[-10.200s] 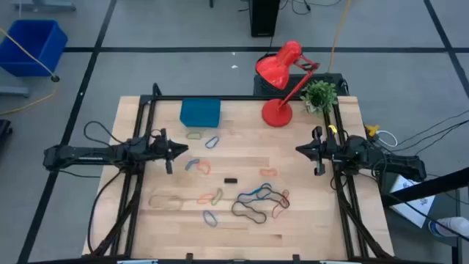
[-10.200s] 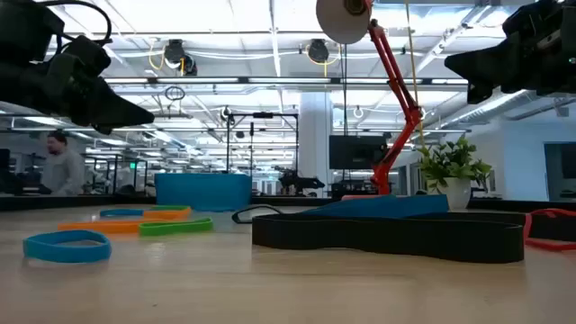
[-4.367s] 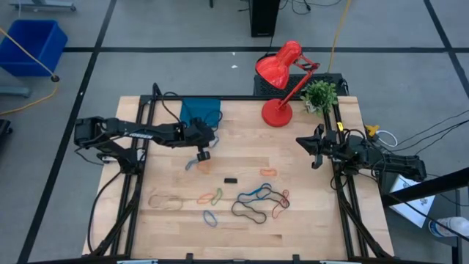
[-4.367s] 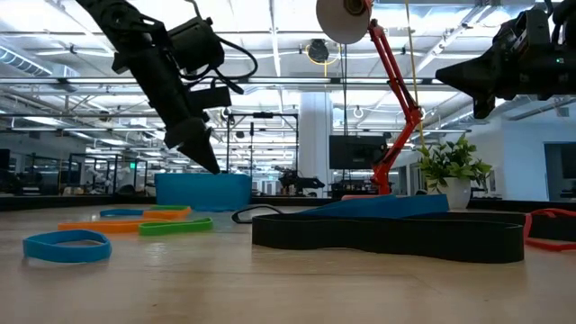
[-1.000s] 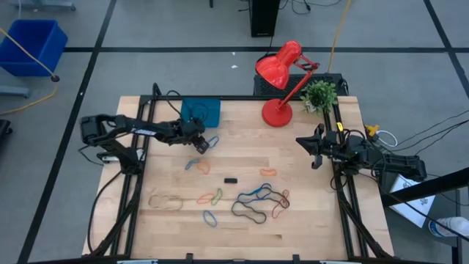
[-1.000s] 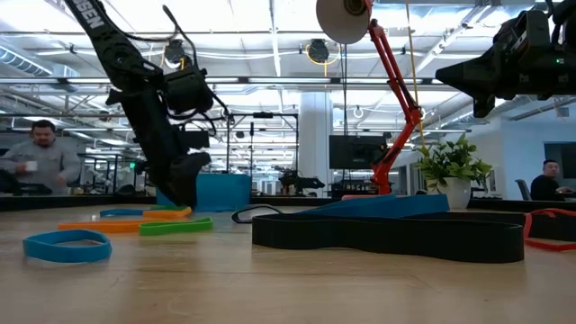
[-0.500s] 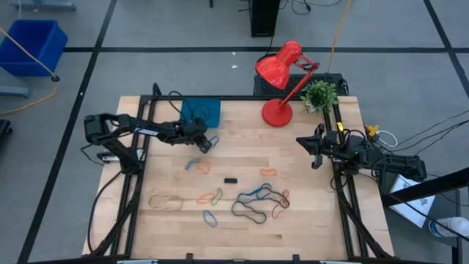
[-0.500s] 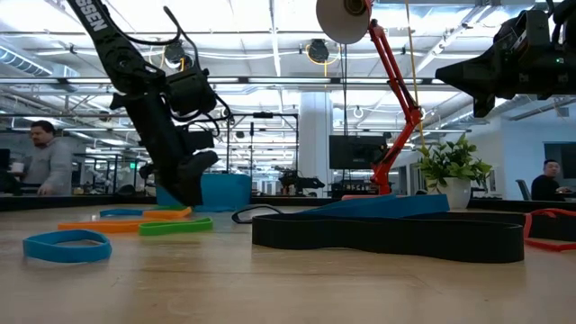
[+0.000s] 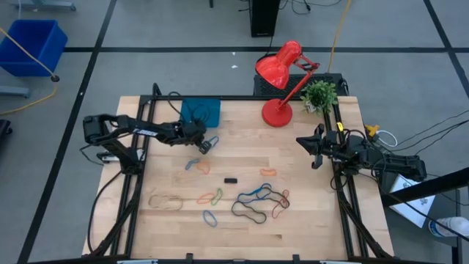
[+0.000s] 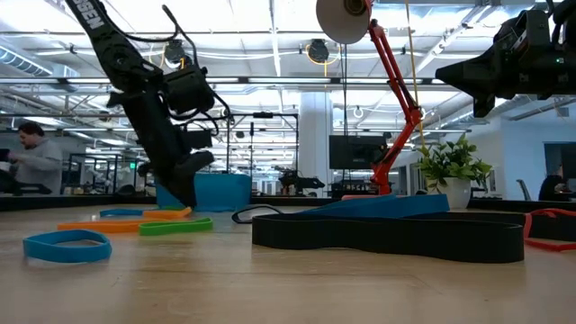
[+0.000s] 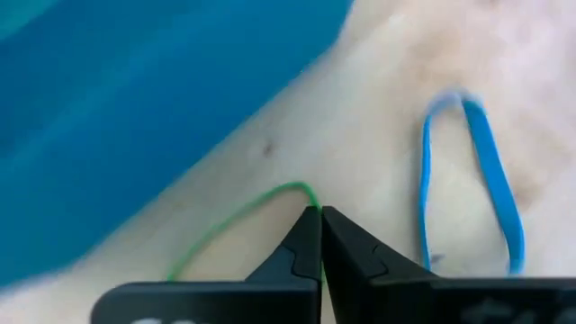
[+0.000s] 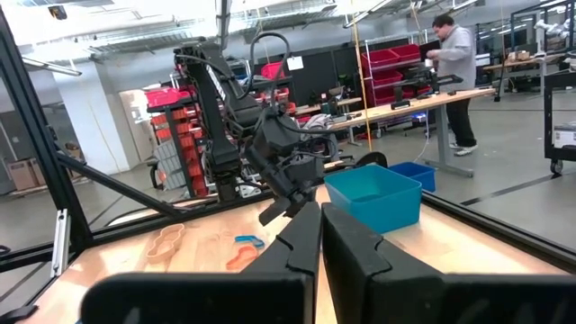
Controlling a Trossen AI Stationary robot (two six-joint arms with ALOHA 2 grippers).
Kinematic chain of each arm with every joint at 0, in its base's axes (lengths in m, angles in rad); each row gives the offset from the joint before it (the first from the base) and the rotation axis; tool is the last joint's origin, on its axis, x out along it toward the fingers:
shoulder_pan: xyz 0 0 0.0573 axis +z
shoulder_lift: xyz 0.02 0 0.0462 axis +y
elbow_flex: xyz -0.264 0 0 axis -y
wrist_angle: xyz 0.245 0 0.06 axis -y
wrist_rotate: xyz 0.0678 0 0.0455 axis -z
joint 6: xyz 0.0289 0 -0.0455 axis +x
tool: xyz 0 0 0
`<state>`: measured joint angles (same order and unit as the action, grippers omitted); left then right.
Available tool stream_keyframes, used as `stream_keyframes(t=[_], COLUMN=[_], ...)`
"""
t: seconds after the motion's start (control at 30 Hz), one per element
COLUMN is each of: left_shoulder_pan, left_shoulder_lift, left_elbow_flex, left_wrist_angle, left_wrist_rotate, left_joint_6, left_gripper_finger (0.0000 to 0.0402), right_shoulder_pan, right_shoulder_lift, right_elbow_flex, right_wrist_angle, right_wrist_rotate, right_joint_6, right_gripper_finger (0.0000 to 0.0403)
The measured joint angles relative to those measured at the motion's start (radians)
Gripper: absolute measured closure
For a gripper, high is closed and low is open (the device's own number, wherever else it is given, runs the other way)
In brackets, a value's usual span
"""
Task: Pick and place rubber bands into bin
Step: Put the top green rubber band into the blue container
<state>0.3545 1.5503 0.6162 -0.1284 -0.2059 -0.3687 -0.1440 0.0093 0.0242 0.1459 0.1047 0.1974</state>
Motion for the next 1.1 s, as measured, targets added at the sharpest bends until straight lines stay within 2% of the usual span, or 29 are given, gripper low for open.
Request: stream_keyframes(t=[0.1, 0.3, 0.57, 0.73, 0.9, 1.1], left_shoulder_pan=[-0.019, -0.052, -0.036, 0.009, 0.081, 0.194], left_shoulder_lift=[-0.078, -0.261, -0.448, -0.455, -0.4, -0.296], left_elbow_flex=[-0.003, 0.006, 0.1, 0.211, 0.308, 0.342], left_wrist_angle=[-0.019, -0.012, -0.011, -0.091, -0.236, -0.336], left_wrist_rotate=[0.068, 0.133, 0.086, 0.048, 0.019, 0.066], left_joint_6=[0.0, 0.009, 0.137, 0.225, 0.26, 0.279], left_gripper_finger=[0.0397, 0.0398, 0.0399, 0.0399, 0.0399, 0.0398], right_shoulder_pan=[0.0, 0.0, 0.0, 0.0, 0.0, 0.0], right_shoulder_lift=[0.0, 0.001, 0.0, 0.0, 0.0, 0.0], right_elbow_flex=[0.0, 0.0, 0.0, 0.0, 0.0, 0.0], right_wrist_angle=[0.0, 0.0, 0.002, 0.004, 0.001, 0.0], right_wrist_rotate=[0.0, 0.0, 0.003, 0.003, 0.003, 0.003], right_joint_6=[0.0, 0.0, 0.0, 0.0, -0.001, -0.006], right_gripper_finger=[0.0394, 0.0394, 0.0394, 0.0394, 0.0394, 0.0394])
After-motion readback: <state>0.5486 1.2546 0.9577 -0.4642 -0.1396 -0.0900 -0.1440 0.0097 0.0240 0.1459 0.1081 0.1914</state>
